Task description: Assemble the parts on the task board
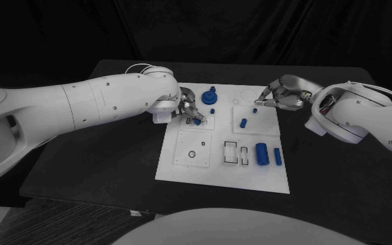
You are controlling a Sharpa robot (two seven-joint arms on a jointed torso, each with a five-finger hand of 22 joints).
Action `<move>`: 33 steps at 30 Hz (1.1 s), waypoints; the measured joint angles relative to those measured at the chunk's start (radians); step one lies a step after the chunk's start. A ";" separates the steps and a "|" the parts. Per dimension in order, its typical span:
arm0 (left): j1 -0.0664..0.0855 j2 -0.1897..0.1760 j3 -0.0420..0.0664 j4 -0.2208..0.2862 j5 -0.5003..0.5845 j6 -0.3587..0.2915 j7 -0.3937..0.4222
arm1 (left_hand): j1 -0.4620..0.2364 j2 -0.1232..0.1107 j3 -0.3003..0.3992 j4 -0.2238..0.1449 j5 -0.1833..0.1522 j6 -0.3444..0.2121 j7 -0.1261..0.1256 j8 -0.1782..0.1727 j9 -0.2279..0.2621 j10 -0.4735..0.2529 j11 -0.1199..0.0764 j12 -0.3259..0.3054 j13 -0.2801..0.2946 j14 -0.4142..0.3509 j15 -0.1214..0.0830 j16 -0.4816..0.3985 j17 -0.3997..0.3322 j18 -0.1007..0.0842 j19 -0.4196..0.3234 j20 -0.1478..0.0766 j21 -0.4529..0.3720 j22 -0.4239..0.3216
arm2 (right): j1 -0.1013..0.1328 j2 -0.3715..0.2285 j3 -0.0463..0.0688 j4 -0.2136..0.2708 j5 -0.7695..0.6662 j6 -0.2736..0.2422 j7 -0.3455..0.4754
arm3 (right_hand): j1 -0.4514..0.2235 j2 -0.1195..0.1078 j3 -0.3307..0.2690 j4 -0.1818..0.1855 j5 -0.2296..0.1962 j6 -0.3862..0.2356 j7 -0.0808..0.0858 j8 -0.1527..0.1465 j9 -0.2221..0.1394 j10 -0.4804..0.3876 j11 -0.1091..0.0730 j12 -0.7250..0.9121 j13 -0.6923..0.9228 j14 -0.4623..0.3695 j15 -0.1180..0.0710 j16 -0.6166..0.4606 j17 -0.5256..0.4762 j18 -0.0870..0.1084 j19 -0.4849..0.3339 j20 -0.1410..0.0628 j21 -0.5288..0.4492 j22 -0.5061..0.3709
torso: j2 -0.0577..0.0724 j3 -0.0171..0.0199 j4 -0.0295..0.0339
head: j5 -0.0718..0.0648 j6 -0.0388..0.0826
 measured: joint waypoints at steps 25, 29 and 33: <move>-0.003 -0.091 -0.002 0.123 -0.002 -0.233 0.067 | 0.043 -0.034 0.120 -0.034 0.058 -0.032 0.028 -0.050 0.000 0.000 0.000 0.000 0.000 0.000 0.000 0.000 0.000 0.000 0.007 -0.007 0.000 0.000 | -0.002 0.001 0.000 -0.007 0.000 0.007 -0.004 | 0.013 0.013 0.000 0.000 0.000 0.000 0.000 0.000 0.000 0.000 0.000 0.000 0.000 0.000 0.000 0.000 0.000 0.000 0.000 0.000 0.000 0.000 | 0.000 -0.0002 0.0001 | -0.002 0.000; -0.003 -0.093 -0.002 0.131 -0.002 -0.244 0.067 | 0.042 -0.034 0.133 -0.022 0.046 -0.032 0.028 -0.063 0.000 0.000 0.000 0.000 0.000 0.000 0.000 0.000 0.000 0.000 0.007 -0.007 -0.012 0.000 | -0.002 0.001 0.000 -0.008 0.000 0.008 -0.005 | 0.013 0.013 0.000 0.000 0.000 0.000 0.000 0.000 0.000 0.000 0.000 0.000 0.000 0.000 0.000 0.000 0.000 0.000 0.000 0.000 0.000 0.000 | -0.001 -0.0001 0.0003 | -0.001 0.000; -0.003 -0.092 -0.002 0.132 -0.005 -0.246 0.064 | 0.031 -0.046 0.156 -0.021 0.035 -0.032 0.028 -0.063 -0.001 0.000 0.000 0.000 0.000 0.000 0.000 0.000 0.000 0.000 0.007 -0.007 -0.012 0.000 | -0.002 0.002 0.000 -0.009 0.000 0.008 -0.005 | 0.013 0.013 0.000 0.000 0.000 0.000 0.000 0.000 0.000 0.000 0.000 0.000 0.000 0.000 0.000 0.000 0.000 0.000 0.000 0.000 0.000 0.000 | -0.001 0.0004 0.0004 | 0.001 0.000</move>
